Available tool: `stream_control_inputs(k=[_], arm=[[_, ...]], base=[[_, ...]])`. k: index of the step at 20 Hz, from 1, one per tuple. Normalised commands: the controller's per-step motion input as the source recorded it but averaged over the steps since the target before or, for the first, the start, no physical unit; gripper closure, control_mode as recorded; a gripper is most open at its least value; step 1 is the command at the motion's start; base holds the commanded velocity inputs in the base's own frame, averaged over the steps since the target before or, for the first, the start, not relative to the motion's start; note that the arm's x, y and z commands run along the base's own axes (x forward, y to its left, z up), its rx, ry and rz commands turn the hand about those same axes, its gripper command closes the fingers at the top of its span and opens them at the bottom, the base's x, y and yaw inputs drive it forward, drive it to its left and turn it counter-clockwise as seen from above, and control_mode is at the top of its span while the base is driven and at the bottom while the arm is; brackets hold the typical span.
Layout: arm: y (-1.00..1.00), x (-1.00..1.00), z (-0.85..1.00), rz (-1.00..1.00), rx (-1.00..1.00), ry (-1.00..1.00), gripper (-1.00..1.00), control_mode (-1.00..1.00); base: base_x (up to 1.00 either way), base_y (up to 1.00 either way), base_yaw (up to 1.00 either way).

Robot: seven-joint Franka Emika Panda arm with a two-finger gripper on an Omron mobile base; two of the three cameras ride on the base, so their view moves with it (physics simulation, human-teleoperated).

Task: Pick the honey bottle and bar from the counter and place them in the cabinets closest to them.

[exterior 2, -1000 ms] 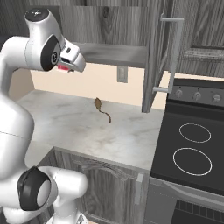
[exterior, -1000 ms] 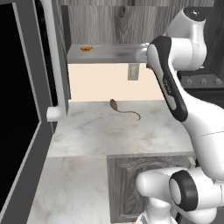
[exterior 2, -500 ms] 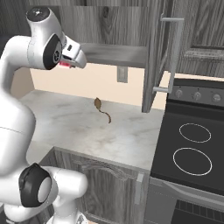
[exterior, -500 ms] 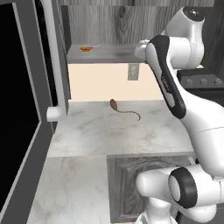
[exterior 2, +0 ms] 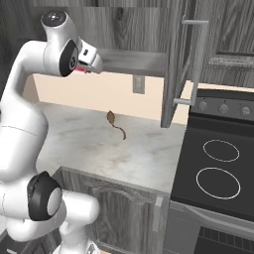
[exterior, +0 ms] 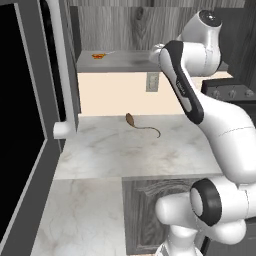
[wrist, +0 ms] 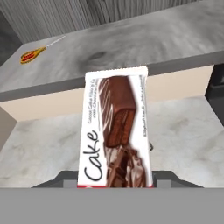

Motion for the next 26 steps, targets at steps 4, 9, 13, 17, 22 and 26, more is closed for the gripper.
stream_control_inputs(k=[4, 9, 13, 17, 22, 26], arm=[[0.00, 0.55, 0.00, 0.02, 0.00, 0.00, 1.00, -1.00], [0.00, 0.55, 0.00, 0.02, 0.00, -0.01, 1.00, -1.00], [0.00, 0.59, 0.00, 0.02, 0.00, -0.02, 1.00, -1.00], [0.00, 0.57, 0.00, 0.02, 0.00, -0.02, 1.00, -1.00], [0.00, 0.58, 0.00, 0.02, 0.00, -0.01, 1.00, -1.00], [0.00, 0.56, 0.00, 0.02, 0.00, 0.00, 1.00, -1.00]], base=[[0.00, 0.00, 0.00], [0.00, 0.00, 0.00], [0.00, 0.00, 0.00], [0.00, 0.00, 0.00], [0.00, 0.00, 0.00], [0.00, 0.00, 0.00]])
